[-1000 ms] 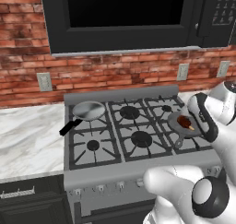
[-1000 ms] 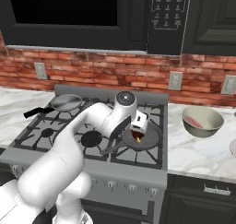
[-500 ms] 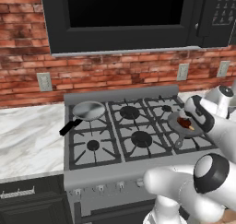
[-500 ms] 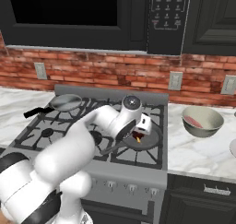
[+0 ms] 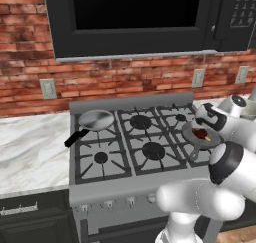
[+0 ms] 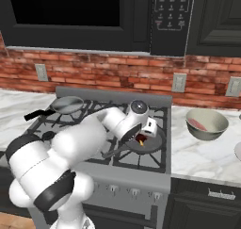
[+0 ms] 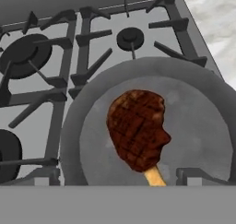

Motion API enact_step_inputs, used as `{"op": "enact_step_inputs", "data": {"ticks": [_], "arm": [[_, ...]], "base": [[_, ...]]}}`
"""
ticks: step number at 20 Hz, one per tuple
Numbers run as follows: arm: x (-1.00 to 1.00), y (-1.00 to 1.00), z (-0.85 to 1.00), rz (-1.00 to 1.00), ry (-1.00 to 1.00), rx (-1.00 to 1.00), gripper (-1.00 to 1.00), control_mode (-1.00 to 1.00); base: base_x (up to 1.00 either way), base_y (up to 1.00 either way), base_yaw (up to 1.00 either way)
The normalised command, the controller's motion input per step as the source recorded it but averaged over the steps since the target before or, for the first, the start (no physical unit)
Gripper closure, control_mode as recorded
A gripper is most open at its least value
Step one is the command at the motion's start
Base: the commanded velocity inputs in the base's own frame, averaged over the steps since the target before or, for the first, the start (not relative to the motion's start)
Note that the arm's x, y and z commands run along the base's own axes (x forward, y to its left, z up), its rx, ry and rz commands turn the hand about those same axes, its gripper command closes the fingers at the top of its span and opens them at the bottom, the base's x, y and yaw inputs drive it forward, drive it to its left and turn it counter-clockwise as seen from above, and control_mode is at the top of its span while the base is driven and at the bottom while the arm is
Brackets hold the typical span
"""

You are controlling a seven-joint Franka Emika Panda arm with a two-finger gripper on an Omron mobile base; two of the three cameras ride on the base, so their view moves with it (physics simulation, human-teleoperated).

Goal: Place one of the steaks on the plate and the other in the bowl. Then place the bowl in the fridge.

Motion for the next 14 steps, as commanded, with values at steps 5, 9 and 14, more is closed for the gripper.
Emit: {"op": "enact_step_inputs", "data": {"ticks": [5, 9, 14], "arm": [[0.28, -0.21, -0.26, 0.04, 0.0, 0.0, -1.0, -1.0], [0.31, 0.0, -0.21, 0.01, 0.03, 0.0, -1.0, -1.0], [0.24, -0.01, -0.26, 0.01, 0.05, -0.03, -1.0, -1.0]], "base": [[0.0, 0.0, 0.0], [0.0, 0.0, 0.0], [0.0, 0.0, 0.0]]}}
